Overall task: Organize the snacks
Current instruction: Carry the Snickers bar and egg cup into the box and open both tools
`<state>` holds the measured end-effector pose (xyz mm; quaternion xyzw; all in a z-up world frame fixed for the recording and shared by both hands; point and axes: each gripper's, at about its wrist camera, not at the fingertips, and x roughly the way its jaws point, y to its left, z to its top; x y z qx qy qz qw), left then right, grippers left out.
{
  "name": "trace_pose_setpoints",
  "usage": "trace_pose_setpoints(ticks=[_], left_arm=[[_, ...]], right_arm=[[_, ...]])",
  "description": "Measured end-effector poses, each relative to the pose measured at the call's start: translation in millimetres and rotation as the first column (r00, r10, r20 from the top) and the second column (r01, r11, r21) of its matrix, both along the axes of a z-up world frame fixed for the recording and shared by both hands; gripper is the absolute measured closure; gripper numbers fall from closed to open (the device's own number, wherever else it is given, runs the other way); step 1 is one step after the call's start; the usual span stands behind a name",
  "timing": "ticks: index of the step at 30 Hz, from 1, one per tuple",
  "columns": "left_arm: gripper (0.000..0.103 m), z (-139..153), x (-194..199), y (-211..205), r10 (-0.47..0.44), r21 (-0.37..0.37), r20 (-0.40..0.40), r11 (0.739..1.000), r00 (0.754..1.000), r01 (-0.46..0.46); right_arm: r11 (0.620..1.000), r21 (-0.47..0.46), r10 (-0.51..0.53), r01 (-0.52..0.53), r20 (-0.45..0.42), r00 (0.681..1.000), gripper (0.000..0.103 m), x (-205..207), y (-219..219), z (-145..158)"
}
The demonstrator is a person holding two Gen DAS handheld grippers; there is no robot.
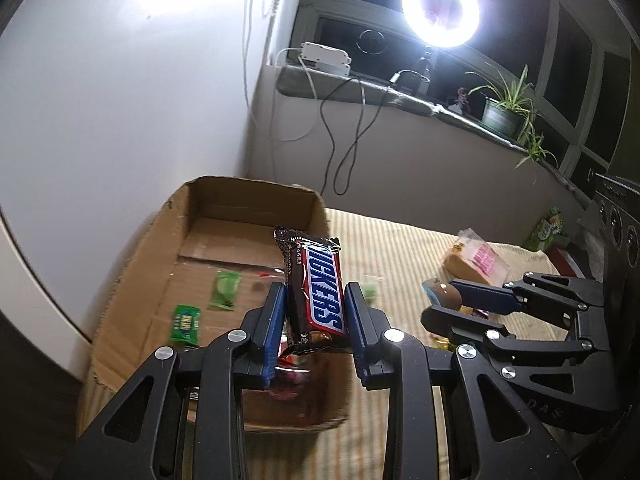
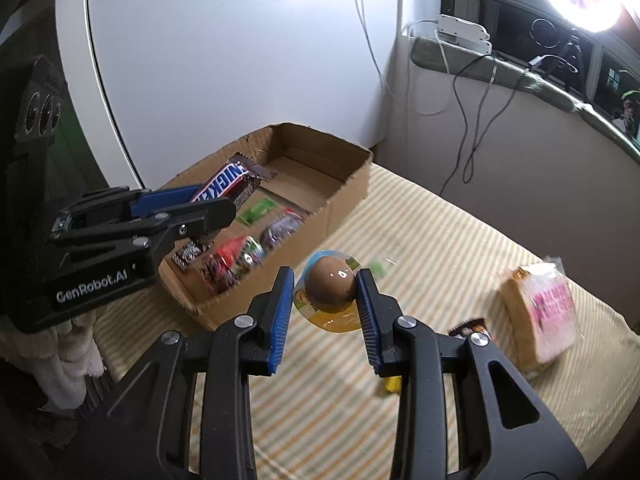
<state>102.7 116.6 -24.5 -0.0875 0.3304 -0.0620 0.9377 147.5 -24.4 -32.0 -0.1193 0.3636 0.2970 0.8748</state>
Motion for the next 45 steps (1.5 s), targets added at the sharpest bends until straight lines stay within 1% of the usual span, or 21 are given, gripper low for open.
trace_pose_setpoints(ticks=[5,14,24,32,33,34,36,37,39,41,42,43,45], left_arm=[[0.075,-5.8,3.3,21.2,0.025,-0.005,-0.007,1.0,1.0,-0.025],[0.075,-14.8,7.6,46.3,0.064,-0.001,-0.025,0.998,0.998,-0.064],[0.075,-21.1,11.5,59.4,0.086,0.002,-0.038,0.996,0.996,-0.086],[0.075,-19.5,11.3,62.6,0.097,0.011,-0.033,0.995,0.995,-0.097],[0.075,-19.3,11.0,62.9,0.101,0.013,-0.03,0.995,0.994,-0.1],[0.074,-19.1,10.9,62.9,0.102,0.017,-0.029,0.995,0.994,-0.102],[0.074,-18.8,9.4,62.1,0.104,0.028,-0.028,0.994,0.994,-0.103],[0.07,-18.7,9.0,61.8,0.105,0.031,-0.028,0.994,0.994,-0.104],[0.065,-17.9,8.0,61.5,0.106,0.035,-0.024,0.994,0.994,-0.106],[0.065,-16.1,6.5,60.3,0.107,0.039,-0.02,0.994,0.994,-0.106],[0.064,-14.5,5.4,58.8,0.107,0.042,-0.016,0.993,0.994,-0.106],[0.06,-13.4,4.6,57.4,0.106,0.045,-0.013,0.993,0.994,-0.105],[0.055,-10.2,2.6,53.7,0.102,0.051,-0.003,0.994,0.995,-0.101]], right_arm=[[1.0,-0.005,0.01,-0.01,-0.014,1.0,0.07,14.7,24.4,-4.8],[1.0,0.001,0.009,-0.009,-0.04,0.999,0.07,41.7,56.0,-14.5],[1.0,0.005,0.012,-0.012,-0.059,0.998,0.07,63.7,82.0,-20.6],[1.0,-0.002,0.022,-0.022,-0.055,0.998,0.068,66.7,89.9,-22.1],[1.0,-0.003,0.022,-0.022,-0.053,0.998,0.062,66.7,89.8,-21.9],[1.0,-0.002,0.019,-0.019,-0.047,0.999,0.051,66.1,89.1,-21.2],[1.0,0.003,0.013,-0.012,-0.034,0.999,0.039,64.4,86.6,-19.3],[1.0,0.005,0.011,-0.011,-0.029,1.0,0.038,64.0,85.3,-18.4],[1.0,0.008,0.006,-0.005,-0.024,1.0,0.038,62.9,81.8,-16.6],[1.0,0.01,-0.002,0.002,-0.021,1.0,0.036,62.2,78.4,-15.0],[1.0,0.011,-0.006,0.006,-0.02,1.0,0.033,62.4,76.6,-14.3],[1.0,0.017,-0.011,0.011,-0.019,1.0,0.029,61.9,73.3,-13.2],[0.999,0.026,-0.018,0.018,-0.016,1.0,0.024,60.6,67.8,-10.9]])
